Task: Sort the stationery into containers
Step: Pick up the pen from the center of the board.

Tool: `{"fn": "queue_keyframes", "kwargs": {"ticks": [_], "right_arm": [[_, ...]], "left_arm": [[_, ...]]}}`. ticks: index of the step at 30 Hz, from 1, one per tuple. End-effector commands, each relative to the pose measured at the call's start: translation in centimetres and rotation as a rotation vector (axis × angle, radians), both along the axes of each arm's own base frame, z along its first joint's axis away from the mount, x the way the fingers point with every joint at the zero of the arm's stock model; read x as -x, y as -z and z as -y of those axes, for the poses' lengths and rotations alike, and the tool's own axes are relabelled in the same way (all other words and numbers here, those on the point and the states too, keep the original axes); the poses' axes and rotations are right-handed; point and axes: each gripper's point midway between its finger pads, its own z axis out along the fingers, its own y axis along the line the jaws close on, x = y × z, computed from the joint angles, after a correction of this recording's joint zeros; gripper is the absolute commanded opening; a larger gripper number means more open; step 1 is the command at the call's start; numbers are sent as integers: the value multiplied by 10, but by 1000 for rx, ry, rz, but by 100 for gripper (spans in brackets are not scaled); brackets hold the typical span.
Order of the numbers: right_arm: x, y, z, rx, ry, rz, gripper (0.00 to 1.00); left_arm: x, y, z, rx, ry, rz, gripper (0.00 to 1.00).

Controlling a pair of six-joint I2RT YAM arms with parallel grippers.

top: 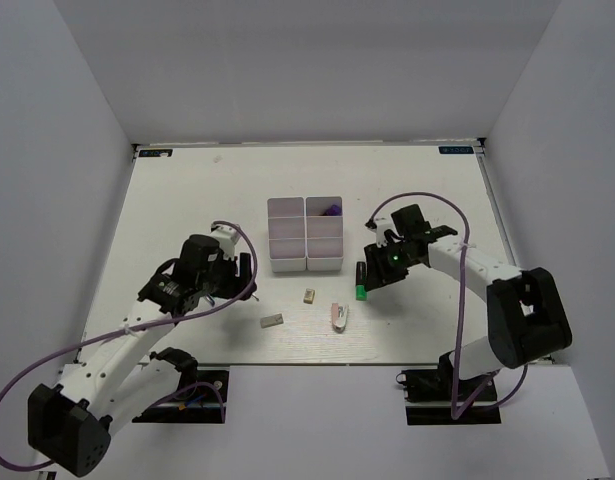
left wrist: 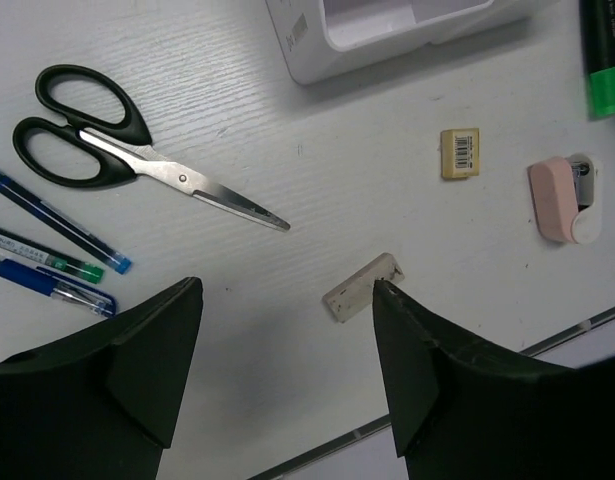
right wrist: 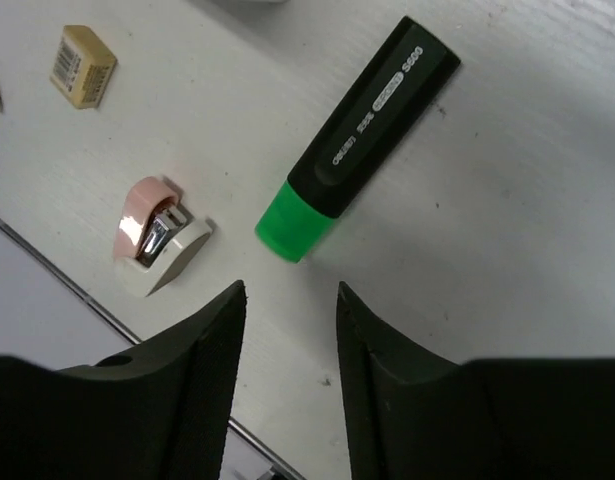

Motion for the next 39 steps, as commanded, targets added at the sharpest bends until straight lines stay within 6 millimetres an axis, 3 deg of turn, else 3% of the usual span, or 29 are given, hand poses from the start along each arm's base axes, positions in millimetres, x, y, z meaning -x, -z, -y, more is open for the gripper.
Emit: {"fn": "queue_keyframes", "kwargs": {"ticks": [1,6,17,19,26,32,39], "right_arm": [[-18,3,-12,-10,67,24,46],[-38,14,-18,28,133,62,58],[-65,35,-14,209,222,182,60],[-60,39,-21,216,206,175,60],[-62,49,0,401,257,269,55],[-41,61,19,478,266,217,49],[-18,76,21,475,256,110,33]], "left_arm": [[5,-6,-6,-3,-4,32,79],[6,-6,-4,6,10,27,83],[7,-10,0,28,27,34,83],[7,-12,0,30,29,41,83],[9,-14,1,39,36,49,83],[9,-16,2,47,40,55,83],[10,-18,2,55,41,68,83]]}}
